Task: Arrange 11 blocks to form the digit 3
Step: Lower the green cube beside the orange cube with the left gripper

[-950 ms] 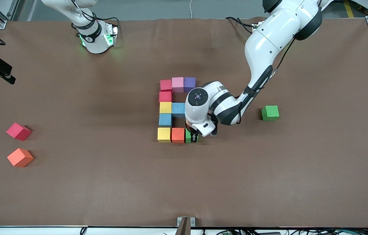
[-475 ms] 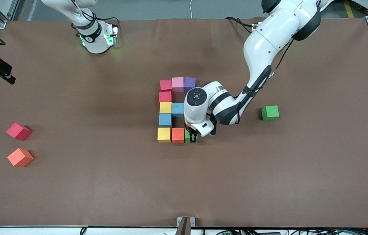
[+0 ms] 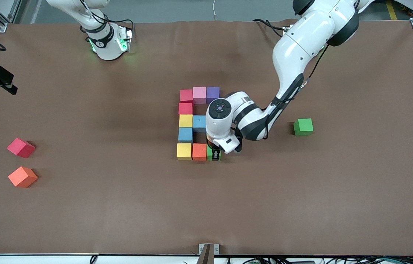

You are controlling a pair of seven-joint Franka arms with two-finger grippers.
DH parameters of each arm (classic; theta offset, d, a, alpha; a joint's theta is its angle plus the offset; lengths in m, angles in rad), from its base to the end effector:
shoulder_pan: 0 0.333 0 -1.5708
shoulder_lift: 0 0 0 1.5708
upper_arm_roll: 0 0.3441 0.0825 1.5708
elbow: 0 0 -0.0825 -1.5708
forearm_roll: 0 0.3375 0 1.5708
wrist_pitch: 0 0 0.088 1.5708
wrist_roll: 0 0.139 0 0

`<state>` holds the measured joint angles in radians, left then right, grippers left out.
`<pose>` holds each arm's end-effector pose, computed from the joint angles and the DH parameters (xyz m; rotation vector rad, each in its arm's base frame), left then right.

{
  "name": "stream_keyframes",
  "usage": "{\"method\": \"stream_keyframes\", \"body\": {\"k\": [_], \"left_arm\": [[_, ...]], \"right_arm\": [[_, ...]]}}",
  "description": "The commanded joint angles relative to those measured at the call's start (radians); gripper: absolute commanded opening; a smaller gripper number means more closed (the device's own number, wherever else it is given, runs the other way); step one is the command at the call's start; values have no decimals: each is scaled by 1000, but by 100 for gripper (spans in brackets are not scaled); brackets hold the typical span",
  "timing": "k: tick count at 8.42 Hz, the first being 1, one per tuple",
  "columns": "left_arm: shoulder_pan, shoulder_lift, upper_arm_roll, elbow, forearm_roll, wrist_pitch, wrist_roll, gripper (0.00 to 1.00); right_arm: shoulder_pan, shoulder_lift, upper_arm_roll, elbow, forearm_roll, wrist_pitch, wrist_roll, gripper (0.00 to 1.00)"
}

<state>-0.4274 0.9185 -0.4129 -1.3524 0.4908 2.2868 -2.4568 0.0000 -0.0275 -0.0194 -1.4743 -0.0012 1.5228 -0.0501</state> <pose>0.5579 -0.4774 0.2187 2.2478 2.0382 0.0872 0.4959 -0.0100 0.6709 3.1357 0.0480 0.1191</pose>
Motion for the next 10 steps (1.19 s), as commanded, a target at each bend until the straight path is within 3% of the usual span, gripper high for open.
{"method": "stream_keyframes", "body": {"k": [1, 5, 7, 8, 10], "left_arm": [[-28, 57, 9, 50, -14, 13, 2, 34], [-28, 59, 9, 52, -15, 13, -1, 34], [-27, 57, 9, 52, -15, 13, 2, 94], [-28, 57, 9, 52, -15, 11, -1, 100], [-28, 45, 9, 50, -17, -1, -1, 100]], "right_arm": [[3, -5, 3, 3, -14, -6, 7, 100], [2, -5, 3, 3, -5, 5, 10, 100], [3, -3, 3, 3, -3, 14, 10, 100], [6, -3, 3, 3, -5, 14, 10, 100], [9, -5, 3, 3, -11, 14, 32, 100]]}}
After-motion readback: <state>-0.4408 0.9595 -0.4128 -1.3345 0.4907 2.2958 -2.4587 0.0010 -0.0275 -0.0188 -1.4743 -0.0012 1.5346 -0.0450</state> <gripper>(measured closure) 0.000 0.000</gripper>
